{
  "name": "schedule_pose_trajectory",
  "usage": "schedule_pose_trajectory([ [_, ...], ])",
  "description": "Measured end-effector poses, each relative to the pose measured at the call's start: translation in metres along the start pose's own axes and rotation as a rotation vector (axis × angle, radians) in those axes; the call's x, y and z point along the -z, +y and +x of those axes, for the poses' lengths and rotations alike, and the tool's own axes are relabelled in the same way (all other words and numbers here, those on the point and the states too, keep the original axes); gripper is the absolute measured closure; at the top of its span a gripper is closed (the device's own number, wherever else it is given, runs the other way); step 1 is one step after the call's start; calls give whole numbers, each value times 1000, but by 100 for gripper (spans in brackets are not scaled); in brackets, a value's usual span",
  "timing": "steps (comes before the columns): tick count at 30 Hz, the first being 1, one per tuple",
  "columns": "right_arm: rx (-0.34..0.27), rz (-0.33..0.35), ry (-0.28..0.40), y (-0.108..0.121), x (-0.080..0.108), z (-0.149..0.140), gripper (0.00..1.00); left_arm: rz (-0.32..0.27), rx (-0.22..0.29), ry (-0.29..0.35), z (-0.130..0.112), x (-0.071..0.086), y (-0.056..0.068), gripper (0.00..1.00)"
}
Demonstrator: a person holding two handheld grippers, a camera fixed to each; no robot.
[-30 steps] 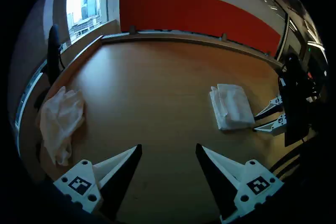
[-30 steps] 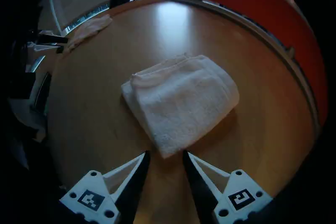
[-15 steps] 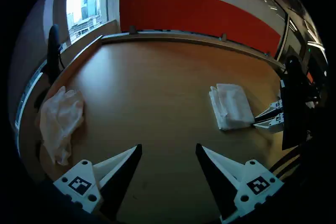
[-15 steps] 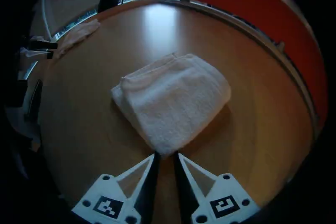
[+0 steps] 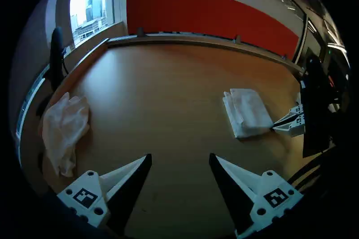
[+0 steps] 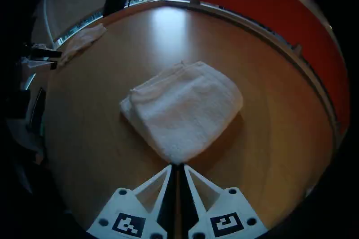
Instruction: Fold towel
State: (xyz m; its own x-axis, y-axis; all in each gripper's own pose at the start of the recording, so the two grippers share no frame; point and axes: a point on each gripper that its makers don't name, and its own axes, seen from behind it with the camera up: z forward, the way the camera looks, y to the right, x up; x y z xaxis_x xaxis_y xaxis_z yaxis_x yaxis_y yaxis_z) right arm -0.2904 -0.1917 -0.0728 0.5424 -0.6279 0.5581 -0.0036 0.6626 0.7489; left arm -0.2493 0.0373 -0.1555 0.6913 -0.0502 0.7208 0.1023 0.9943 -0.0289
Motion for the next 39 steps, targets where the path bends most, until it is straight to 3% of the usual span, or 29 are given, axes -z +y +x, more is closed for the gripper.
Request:
schedule_pose_trajectory([
  [6, 25, -29, 32, 16, 18, 27, 97, -6, 3, 9, 0, 2, 0, 5],
  [24, 105, -90, 210, 53, 82, 148, 97, -26, -17, 68, 15, 12, 7, 5],
  [30, 105, -112, 229, 65, 101, 158, 97, -37, -25, 80, 20, 12, 12, 5],
  [39, 85, -142, 227, 88, 124, 147, 97, -53, -35, 88, 26, 10, 19, 5],
])
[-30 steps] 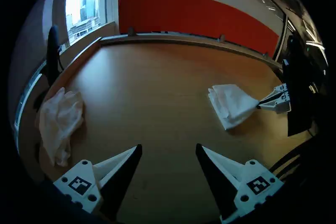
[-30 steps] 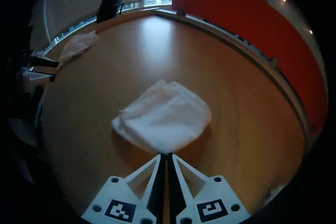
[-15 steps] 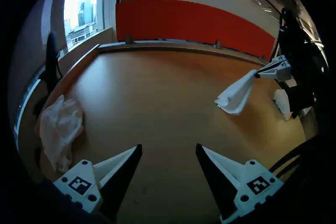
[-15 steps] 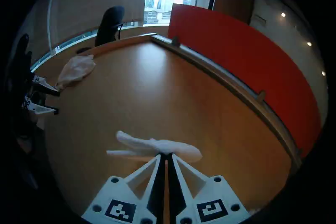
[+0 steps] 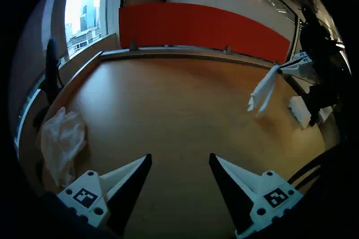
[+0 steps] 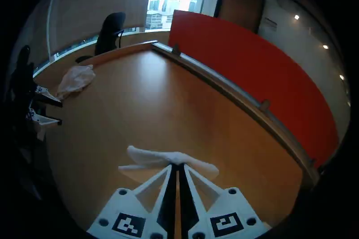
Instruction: Fold towel
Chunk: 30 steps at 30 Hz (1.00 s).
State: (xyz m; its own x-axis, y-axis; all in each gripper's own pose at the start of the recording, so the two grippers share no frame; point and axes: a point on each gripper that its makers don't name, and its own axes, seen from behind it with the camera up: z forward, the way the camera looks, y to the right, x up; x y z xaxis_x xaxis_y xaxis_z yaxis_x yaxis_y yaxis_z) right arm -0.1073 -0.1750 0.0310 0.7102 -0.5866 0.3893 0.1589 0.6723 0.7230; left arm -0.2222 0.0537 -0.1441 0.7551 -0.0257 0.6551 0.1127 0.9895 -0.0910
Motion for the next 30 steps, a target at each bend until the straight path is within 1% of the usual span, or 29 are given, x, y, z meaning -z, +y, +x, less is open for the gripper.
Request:
schedule_pose_trajectory([
  [3, -19, -1, -3, 10, 8, -4, 97, -4, -4, 0, 1, -1, 1, 5],
  [9, -66, -8, -4, 40, 25, -11, 97, -10, -8, -2, 4, -4, 3, 5],
  [15, -79, -24, -30, 72, 43, -28, 97, -13, -12, -5, 6, -8, 5, 5],
  [22, -105, -46, -56, 110, 63, -48, 97, -13, -4, -11, 8, -12, 7, 5],
  [30, -135, -82, -88, 153, 82, -72, 97, -5, -9, -17, 9, -14, 7, 5],
])
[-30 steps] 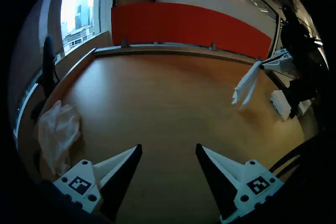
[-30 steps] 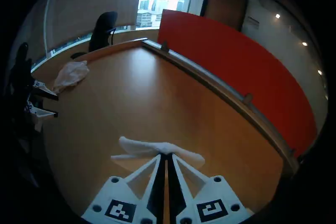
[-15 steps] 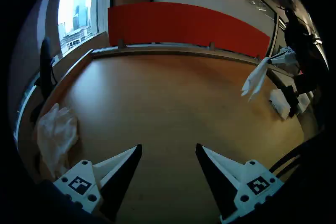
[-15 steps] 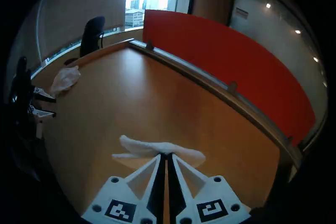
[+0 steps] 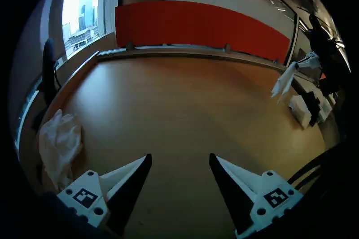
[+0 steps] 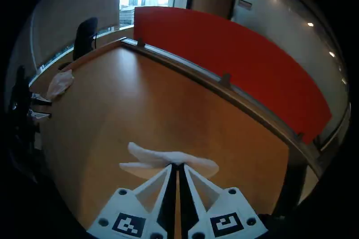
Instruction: Fold towel
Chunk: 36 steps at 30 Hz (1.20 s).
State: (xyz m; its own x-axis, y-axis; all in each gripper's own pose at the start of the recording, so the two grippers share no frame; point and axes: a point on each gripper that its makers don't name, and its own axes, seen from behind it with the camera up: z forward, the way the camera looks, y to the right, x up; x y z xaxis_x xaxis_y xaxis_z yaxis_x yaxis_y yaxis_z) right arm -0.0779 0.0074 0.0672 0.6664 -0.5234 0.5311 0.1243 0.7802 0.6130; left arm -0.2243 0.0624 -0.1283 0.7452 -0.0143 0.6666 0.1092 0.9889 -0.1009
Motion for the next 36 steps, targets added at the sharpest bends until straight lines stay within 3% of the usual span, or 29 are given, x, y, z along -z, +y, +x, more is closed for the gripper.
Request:
schedule_pose_trajectory([
  [19, -52, -108, -84, 96, 20, -43, 97, 15, -14, -11, 4, 0, 4, 5],
  [30, -79, -164, -117, 137, 32, -60, 97, 23, -24, -13, 6, 0, 6, 5],
  [36, -100, -181, -123, 148, 37, -68, 97, 24, -28, -13, 8, 0, 9, 5],
])
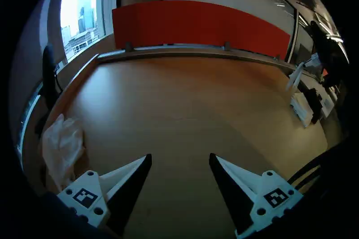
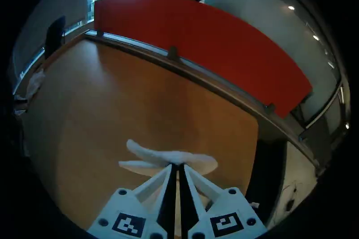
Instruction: Fold towel
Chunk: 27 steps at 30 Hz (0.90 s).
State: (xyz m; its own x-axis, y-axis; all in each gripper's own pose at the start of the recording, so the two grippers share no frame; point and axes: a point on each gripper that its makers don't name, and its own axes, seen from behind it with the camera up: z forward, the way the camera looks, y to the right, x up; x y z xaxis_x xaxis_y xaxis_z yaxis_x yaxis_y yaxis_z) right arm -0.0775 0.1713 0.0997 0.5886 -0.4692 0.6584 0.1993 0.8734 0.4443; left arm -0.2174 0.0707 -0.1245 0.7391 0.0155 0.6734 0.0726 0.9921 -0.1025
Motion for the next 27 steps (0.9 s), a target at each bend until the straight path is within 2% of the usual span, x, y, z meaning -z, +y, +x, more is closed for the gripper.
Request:
schedule_pose_trajectory([
  [10, -39, -15, -14, 7, 15, -30, 97, -7, -10, 1, 3, 0, 5, 5],
  [18, -105, -36, -52, 11, 29, -80, 97, -13, -19, -1, 4, 1, 8, 5],
  [27, -177, -50, -114, 6, 30, -139, 97, -16, -29, -9, 0, 2, 10, 5],
])
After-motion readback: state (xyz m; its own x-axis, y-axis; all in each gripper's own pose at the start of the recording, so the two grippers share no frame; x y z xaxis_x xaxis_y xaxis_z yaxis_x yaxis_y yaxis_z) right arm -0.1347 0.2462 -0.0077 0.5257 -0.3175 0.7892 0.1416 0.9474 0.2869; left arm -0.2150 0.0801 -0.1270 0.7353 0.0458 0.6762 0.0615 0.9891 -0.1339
